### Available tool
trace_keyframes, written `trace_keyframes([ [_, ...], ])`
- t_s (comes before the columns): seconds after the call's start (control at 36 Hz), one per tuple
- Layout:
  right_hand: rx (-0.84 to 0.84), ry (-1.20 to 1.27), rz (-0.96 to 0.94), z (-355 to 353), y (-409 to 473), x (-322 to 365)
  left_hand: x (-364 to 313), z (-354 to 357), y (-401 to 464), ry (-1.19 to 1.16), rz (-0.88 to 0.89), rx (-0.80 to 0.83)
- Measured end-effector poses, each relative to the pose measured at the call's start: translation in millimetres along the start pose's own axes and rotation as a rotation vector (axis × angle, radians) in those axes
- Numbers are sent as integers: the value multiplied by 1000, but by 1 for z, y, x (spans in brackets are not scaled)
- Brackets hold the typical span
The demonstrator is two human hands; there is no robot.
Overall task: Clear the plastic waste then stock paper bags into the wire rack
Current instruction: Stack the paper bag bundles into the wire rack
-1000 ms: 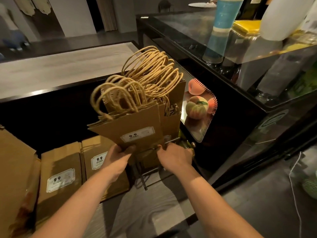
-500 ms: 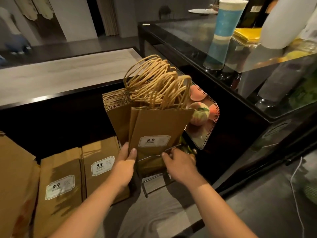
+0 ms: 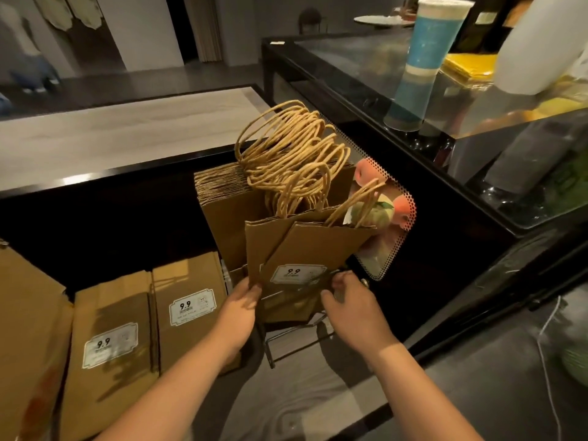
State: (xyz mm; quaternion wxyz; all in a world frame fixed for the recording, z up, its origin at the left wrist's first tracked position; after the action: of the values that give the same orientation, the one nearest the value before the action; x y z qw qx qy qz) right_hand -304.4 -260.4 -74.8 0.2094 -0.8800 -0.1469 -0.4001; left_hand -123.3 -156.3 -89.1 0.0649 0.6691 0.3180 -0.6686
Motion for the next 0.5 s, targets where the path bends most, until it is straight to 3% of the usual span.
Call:
trace_keyframes([
  [0.14, -218, 227, -119, -29, -7, 15, -18, 0, -11, -55, 104, -3],
  [0.31, -129, 334, -201, -28, 13, 42, -20, 0, -16, -27, 139, 12],
  [0.42, -105, 297, -278, -26, 14, 54, -6, 5, -10, 236, -3, 67],
  [0.5, -213, 239, -354, -33, 6, 61, 7, 4, -6, 545, -129, 136],
])
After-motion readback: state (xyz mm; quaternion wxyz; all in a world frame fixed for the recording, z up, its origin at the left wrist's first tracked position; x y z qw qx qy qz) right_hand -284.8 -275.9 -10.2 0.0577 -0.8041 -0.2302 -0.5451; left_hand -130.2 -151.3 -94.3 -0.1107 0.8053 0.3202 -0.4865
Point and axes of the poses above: each hand's wrist, its own y-axis towards the middle knuckle, its own z-axis out of the palm, x = y × z, the point moved 10 cm from there along y, towards the middle knuckle, and after that the axes turned 4 degrees about x, right-handed, at the moved point
